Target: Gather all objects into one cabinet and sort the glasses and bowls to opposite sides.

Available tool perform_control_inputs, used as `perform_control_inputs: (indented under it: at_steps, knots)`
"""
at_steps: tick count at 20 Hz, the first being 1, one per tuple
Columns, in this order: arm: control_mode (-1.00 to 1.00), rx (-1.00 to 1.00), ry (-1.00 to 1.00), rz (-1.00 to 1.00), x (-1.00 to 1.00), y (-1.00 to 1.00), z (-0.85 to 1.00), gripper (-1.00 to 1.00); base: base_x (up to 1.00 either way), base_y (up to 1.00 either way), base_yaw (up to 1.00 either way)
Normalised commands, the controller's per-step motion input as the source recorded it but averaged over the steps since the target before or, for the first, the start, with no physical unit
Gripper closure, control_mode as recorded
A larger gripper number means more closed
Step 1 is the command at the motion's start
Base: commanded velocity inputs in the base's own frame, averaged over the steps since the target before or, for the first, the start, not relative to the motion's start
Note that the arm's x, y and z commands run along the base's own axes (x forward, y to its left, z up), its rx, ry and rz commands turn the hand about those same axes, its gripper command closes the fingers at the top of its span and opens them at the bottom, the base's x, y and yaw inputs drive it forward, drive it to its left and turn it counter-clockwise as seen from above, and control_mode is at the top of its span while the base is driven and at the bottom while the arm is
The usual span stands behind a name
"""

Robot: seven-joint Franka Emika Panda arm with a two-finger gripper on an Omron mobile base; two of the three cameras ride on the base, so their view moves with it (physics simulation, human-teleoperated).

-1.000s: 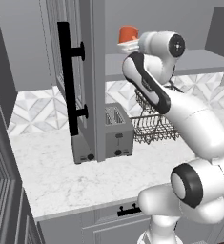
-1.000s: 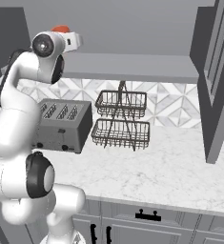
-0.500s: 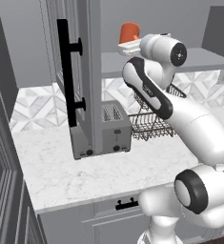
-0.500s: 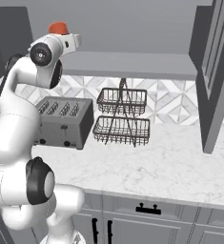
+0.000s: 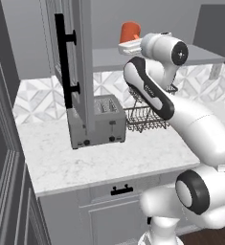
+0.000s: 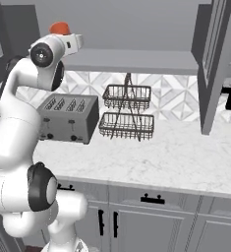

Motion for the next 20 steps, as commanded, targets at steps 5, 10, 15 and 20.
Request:
perform_control_inputs:
  at_steps: [5, 10, 15, 20]
  knots:
    - [1.0, 0.0, 0.0, 0.0, 0.0, 0.0, 0.0, 1.0, -0.36, -0.21, -0.11]
    - [1.0, 0.0, 0.0, 0.0, 0.0, 0.0, 0.0, 1.0, -0.19, -0.15, -0.18]
    - [1.0, 0.0, 0.0, 0.0, 0.0, 0.0, 0.0, 1.0, -0.11, -0.08, -0.21]
    - [1.0, 0.0, 0.0, 0.0, 0.0, 0.0, 0.0, 1.0, -0.19, -0.05, -0.17]
